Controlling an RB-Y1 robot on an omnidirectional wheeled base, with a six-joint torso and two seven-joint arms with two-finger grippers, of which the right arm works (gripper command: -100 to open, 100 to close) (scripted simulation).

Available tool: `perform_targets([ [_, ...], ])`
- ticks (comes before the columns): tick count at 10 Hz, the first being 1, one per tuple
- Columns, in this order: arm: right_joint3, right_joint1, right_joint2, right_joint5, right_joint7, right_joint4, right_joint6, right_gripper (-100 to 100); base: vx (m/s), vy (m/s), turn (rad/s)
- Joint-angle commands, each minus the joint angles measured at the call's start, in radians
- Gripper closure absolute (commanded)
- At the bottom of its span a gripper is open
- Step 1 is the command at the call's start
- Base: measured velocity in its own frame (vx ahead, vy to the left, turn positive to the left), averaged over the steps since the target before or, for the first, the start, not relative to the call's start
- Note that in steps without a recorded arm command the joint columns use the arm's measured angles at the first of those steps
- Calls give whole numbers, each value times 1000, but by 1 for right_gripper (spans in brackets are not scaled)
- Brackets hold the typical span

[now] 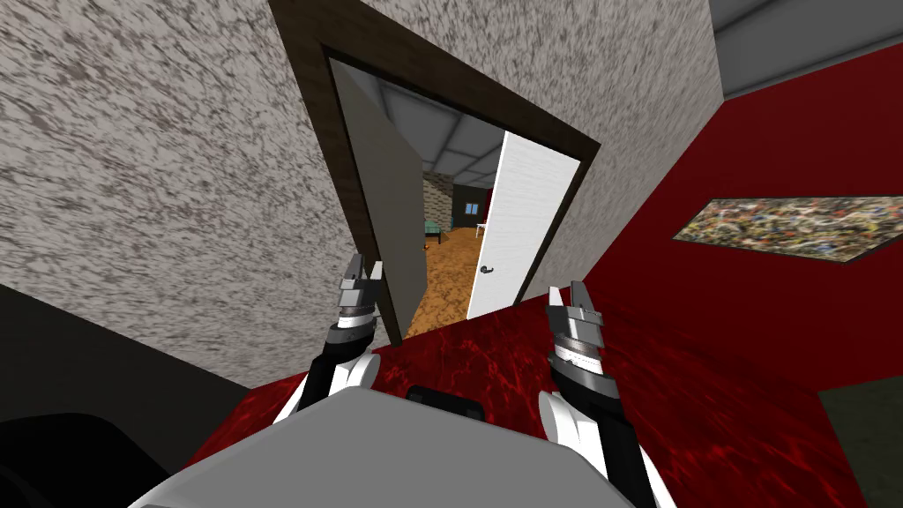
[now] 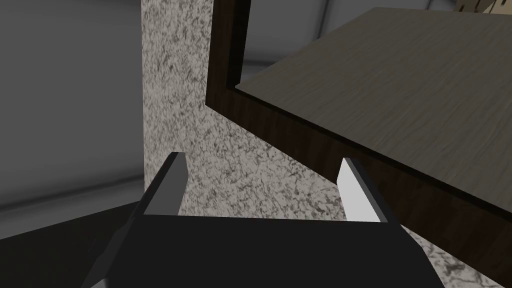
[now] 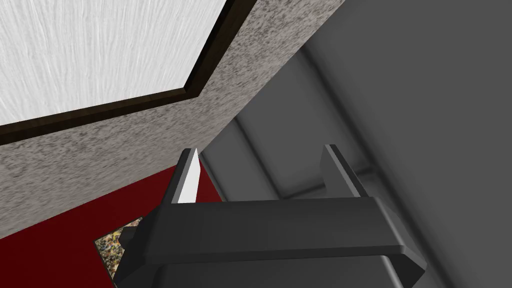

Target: Push the door open

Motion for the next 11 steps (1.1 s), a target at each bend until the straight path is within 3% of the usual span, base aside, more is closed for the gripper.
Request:
perform_targets([
  [1,6,-10,-8,0,-3,35,-7,-100,-13,-51,65],
  [11,42,-74,-44,-3,-19,261,-55,-100,99,-57,49],
])
